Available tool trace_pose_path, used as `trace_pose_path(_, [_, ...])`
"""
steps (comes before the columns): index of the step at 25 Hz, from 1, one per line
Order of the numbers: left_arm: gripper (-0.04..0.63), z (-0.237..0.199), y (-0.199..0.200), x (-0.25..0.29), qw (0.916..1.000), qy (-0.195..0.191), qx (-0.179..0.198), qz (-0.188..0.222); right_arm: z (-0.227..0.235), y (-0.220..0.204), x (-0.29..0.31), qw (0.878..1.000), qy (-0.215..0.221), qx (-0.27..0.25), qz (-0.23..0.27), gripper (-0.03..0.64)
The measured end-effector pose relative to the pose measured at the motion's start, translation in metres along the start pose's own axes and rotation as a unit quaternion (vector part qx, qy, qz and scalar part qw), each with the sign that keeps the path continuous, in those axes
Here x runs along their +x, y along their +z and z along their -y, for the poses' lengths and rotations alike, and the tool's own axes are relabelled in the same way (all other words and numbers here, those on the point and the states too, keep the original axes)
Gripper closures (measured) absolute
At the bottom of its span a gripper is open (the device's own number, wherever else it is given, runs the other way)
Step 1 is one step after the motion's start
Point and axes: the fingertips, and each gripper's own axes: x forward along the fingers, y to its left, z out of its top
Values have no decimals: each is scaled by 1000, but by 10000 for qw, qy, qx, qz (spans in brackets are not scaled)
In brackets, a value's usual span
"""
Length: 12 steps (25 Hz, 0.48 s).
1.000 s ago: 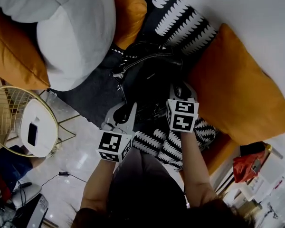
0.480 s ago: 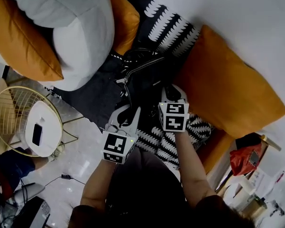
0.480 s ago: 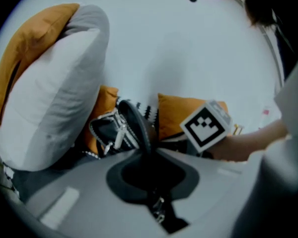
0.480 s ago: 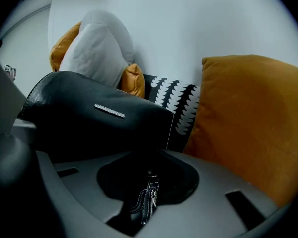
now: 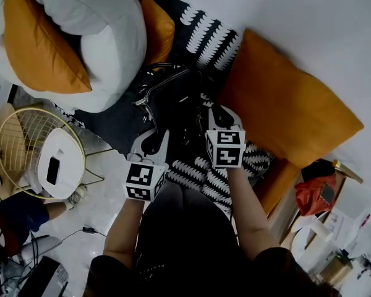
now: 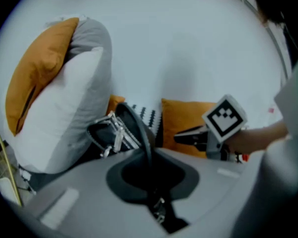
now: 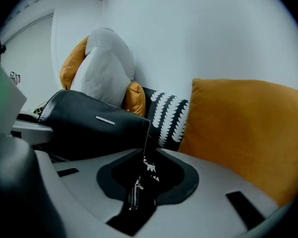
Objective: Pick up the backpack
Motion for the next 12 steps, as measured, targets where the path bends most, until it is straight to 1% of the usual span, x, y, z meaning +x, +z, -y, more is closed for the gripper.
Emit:
trace_pose_path(5, [568, 1, 15, -16, 9999, 106, 36, 95, 0, 10, -28, 9998, 31, 35, 169, 545])
trace_pose_path(12, [568, 13, 38, -41, 9995, 81, 184, 237, -9, 22, -62, 9993, 152, 0, 343, 545])
